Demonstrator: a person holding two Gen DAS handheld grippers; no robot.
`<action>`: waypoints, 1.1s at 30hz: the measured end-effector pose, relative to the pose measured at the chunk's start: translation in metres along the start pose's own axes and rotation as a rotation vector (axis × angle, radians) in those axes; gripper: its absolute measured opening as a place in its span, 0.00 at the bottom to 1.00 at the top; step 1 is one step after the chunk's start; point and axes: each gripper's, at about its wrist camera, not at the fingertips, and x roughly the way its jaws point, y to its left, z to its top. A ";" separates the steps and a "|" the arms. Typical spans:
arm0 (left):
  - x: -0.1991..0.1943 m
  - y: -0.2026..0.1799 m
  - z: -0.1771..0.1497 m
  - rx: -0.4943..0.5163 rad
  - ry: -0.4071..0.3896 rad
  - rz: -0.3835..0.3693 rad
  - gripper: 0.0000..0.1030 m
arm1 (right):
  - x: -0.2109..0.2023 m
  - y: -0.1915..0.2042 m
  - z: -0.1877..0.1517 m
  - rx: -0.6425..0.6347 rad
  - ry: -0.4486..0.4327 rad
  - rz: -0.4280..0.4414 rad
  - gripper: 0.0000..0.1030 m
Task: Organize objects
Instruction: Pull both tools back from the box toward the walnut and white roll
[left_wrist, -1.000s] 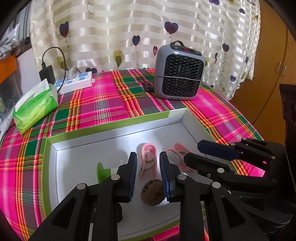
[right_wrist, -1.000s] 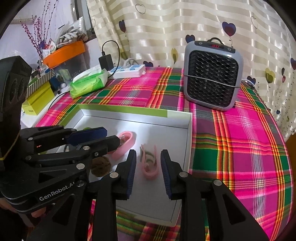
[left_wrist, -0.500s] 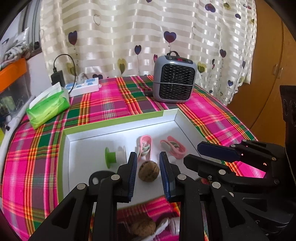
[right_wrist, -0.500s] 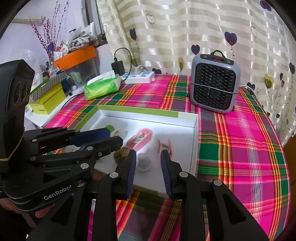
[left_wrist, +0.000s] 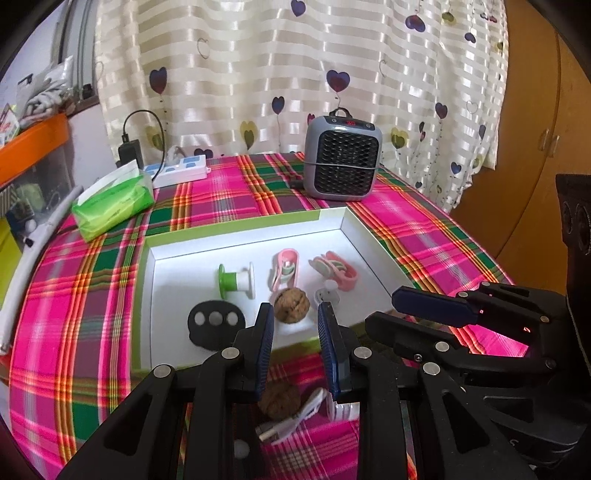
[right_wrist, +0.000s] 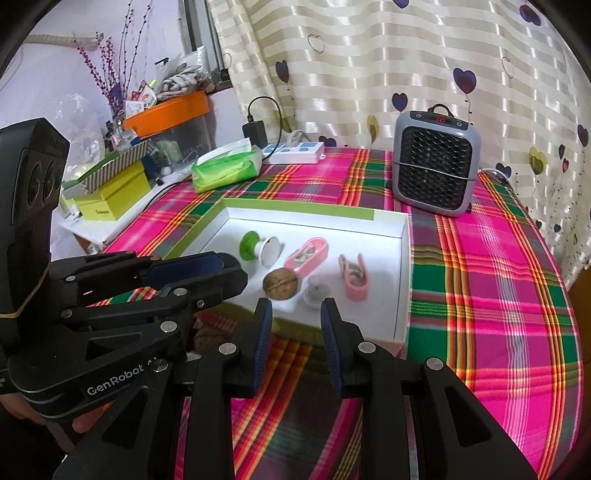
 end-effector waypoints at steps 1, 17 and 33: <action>-0.002 0.000 -0.001 -0.002 -0.001 0.000 0.22 | -0.001 0.000 -0.001 -0.002 -0.001 0.000 0.28; -0.021 0.000 -0.021 -0.027 -0.012 0.008 0.22 | -0.013 0.015 -0.014 -0.022 0.002 0.025 0.28; -0.029 0.004 -0.037 -0.057 -0.012 0.012 0.22 | -0.013 0.022 -0.024 -0.028 0.006 0.054 0.33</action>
